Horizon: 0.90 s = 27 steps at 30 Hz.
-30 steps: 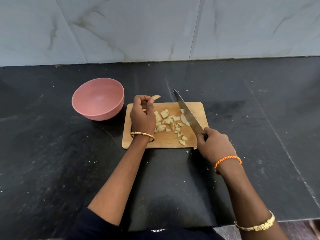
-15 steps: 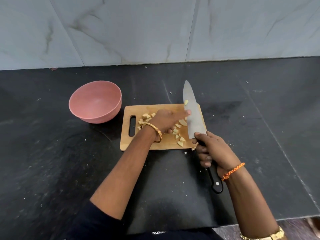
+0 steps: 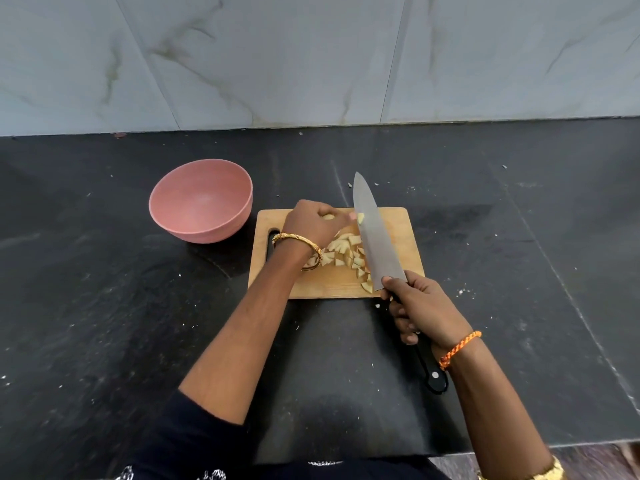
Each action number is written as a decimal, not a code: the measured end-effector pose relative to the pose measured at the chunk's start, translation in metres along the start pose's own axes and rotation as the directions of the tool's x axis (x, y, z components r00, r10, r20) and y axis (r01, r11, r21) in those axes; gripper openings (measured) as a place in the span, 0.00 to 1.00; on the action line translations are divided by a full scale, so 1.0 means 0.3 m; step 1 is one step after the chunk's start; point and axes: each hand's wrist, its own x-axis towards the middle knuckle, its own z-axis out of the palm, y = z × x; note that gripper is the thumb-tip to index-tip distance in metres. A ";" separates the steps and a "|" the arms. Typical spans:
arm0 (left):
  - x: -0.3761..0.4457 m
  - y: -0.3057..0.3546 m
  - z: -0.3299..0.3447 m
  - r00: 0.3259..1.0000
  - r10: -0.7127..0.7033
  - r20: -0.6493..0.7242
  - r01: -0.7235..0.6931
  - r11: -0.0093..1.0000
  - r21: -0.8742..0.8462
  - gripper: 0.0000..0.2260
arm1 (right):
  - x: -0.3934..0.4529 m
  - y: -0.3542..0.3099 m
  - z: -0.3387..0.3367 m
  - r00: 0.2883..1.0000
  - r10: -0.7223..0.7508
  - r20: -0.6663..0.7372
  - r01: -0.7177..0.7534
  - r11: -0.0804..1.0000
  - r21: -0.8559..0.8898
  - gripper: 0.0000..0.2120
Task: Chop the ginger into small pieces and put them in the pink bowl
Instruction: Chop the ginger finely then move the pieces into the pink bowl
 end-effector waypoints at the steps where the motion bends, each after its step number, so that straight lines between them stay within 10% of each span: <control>1: 0.002 0.007 0.009 1.000 -0.002 -0.019 0.002 1.000 -0.028 0.19 | -0.002 0.000 0.004 1.000 -0.013 0.000 0.013 1.000 -0.019 0.11; 14: -0.007 -0.021 -0.040 0.997 -0.064 0.048 0.066 0.997 -0.048 0.14 | -0.002 0.009 -0.030 0.997 -0.029 -0.070 0.028 0.999 -0.017 0.11; 19: 0.003 0.014 -0.081 0.996 -0.088 0.021 0.090 0.987 -0.131 0.08 | 0.012 0.045 -0.062 0.940 -0.196 -0.280 0.065 0.906 -0.418 0.12; 23: -0.002 0.014 -0.018 0.987 0.132 0.094 -0.142 0.984 0.109 0.08 | 0.002 0.045 -0.083 0.914 -0.249 -0.321 0.068 0.872 -0.484 0.12; 27: 0.040 0.039 0.071 0.892 0.273 0.361 -0.431 0.755 0.493 0.14 | -0.006 0.040 -0.087 0.917 -0.241 -0.317 0.064 0.874 -0.481 0.11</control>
